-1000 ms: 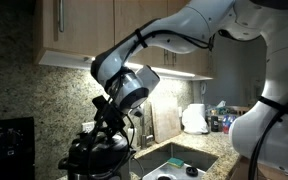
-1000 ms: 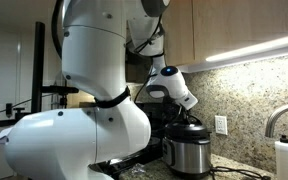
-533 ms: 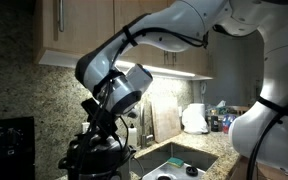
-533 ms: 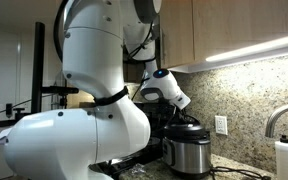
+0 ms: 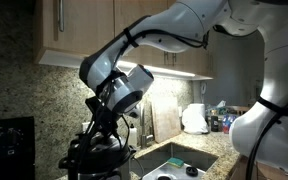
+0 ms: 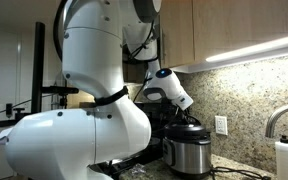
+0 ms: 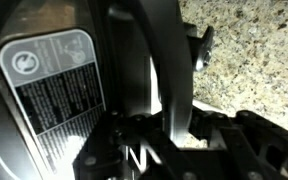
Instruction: Pick up the lid and close the rice cooker
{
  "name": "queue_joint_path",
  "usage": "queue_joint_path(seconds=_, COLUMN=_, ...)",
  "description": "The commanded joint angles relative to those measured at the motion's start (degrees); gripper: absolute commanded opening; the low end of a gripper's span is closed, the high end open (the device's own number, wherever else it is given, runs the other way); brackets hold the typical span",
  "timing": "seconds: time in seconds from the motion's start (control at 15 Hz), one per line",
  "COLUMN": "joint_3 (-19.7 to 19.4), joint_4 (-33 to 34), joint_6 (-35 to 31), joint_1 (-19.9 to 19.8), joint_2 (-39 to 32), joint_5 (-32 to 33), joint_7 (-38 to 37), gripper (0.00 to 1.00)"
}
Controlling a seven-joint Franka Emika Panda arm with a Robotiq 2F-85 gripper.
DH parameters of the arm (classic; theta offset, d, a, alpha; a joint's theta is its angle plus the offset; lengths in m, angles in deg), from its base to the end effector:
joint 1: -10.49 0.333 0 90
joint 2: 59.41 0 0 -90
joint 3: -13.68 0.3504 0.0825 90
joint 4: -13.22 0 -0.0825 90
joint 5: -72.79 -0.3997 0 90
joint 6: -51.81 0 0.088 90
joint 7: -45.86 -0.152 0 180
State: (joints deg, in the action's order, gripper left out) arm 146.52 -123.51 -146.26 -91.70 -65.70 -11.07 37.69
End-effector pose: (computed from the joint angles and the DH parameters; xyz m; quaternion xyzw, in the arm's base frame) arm 0.5013 0.1408 0.4002 -0.7359 0.5277 -0.2901 0.3096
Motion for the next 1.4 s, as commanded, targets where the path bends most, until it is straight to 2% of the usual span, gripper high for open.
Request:
queue_joint_path(seconds=0.0, joint_3=0.64, joint_4=0.00, joint_6=0.02, joint_1=-3.81, joint_2=0.58, joint_5=-0.64, joint_7=-0.75, gripper=0.01)
queue_joint_path(seconds=0.33, joint_3=1.24, joint_4=-0.30, joint_6=0.25, joint_1=-5.66, joint_2=0.69, joint_5=-0.96, joint_7=-0.74, gripper=0.01)
queue_joint_path(seconds=0.4, joint_3=1.03, joint_4=-1.28, joint_6=-1.19, joint_1=-4.19, joint_2=-0.72, joint_5=-0.92, joint_7=-0.59, gripper=0.01)
queue_joint_path(seconds=0.73, joint_3=2.39, joint_4=-0.69, joint_6=0.14, joint_1=-3.80, joint_2=1.27, joint_5=-0.51, joint_7=-0.58, gripper=0.01)
queue_joint_path(seconds=1.33, joint_3=2.24, joint_4=-0.39, joint_6=-0.15, joint_1=-2.29, joint_2=2.17, joint_5=1.07, joint_7=-0.36, gripper=0.01)
